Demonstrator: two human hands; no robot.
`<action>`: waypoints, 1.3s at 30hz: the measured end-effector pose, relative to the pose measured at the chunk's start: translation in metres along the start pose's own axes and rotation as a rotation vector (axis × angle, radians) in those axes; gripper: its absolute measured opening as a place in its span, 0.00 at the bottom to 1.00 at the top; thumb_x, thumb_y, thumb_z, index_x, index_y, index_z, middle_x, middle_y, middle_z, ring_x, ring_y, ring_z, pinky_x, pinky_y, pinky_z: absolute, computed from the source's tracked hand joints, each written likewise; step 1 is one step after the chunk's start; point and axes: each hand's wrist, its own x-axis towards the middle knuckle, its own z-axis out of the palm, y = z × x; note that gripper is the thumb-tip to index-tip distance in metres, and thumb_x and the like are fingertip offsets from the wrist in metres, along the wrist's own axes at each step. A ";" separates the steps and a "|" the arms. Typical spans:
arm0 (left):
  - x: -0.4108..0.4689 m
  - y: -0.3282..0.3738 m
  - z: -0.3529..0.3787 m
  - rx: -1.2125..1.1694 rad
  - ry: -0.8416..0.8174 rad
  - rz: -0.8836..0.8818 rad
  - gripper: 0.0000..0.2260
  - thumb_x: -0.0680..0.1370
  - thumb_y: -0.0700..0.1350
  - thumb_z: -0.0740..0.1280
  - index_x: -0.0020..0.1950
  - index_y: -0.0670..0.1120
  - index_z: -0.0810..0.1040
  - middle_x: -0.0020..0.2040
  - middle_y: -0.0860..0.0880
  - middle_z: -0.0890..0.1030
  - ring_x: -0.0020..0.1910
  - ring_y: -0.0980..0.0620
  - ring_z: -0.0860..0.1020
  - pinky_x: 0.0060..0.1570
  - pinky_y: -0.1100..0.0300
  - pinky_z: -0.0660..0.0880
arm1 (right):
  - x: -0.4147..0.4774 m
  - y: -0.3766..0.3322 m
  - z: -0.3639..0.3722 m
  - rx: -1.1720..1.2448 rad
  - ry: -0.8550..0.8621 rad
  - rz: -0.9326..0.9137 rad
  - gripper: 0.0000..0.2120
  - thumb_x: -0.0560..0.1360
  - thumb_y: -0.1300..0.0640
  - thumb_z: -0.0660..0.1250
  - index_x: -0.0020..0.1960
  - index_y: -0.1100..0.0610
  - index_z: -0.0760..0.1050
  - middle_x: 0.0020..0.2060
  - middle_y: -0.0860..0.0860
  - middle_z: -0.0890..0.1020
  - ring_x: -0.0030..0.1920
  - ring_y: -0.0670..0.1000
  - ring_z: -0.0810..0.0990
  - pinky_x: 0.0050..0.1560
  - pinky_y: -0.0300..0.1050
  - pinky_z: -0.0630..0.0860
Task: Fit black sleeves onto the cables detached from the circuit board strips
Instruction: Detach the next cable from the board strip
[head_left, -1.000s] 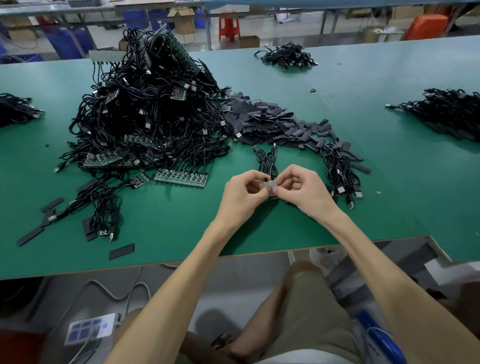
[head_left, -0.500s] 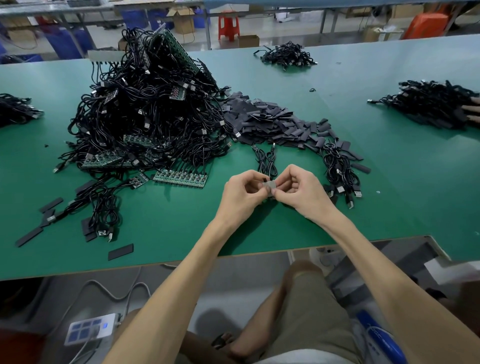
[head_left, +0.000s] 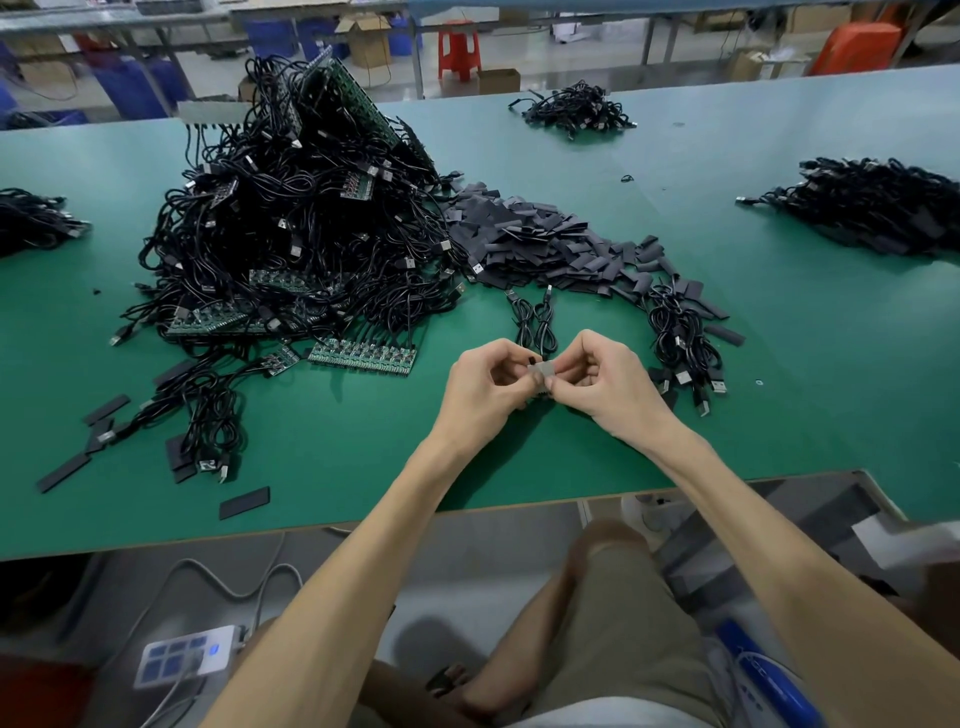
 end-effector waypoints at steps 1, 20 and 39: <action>0.000 0.000 0.000 0.002 0.002 -0.002 0.04 0.76 0.36 0.74 0.50 0.40 0.82 0.37 0.47 0.80 0.36 0.49 0.78 0.45 0.39 0.81 | 0.000 0.000 0.000 -0.003 0.002 -0.001 0.08 0.72 0.63 0.77 0.45 0.60 0.77 0.39 0.55 0.85 0.40 0.55 0.83 0.45 0.57 0.81; 0.000 0.000 0.002 -0.003 0.013 0.005 0.04 0.76 0.36 0.74 0.49 0.42 0.81 0.37 0.46 0.81 0.34 0.51 0.77 0.42 0.44 0.81 | 0.000 0.000 0.000 -0.017 0.003 0.006 0.09 0.73 0.62 0.76 0.43 0.58 0.76 0.39 0.55 0.85 0.39 0.58 0.83 0.45 0.59 0.81; -0.001 0.001 0.001 0.001 0.000 0.017 0.04 0.77 0.36 0.74 0.48 0.42 0.82 0.35 0.50 0.81 0.34 0.54 0.80 0.41 0.48 0.82 | 0.000 -0.003 0.000 0.012 -0.004 0.021 0.09 0.74 0.63 0.76 0.46 0.64 0.77 0.42 0.60 0.85 0.45 0.64 0.84 0.47 0.60 0.82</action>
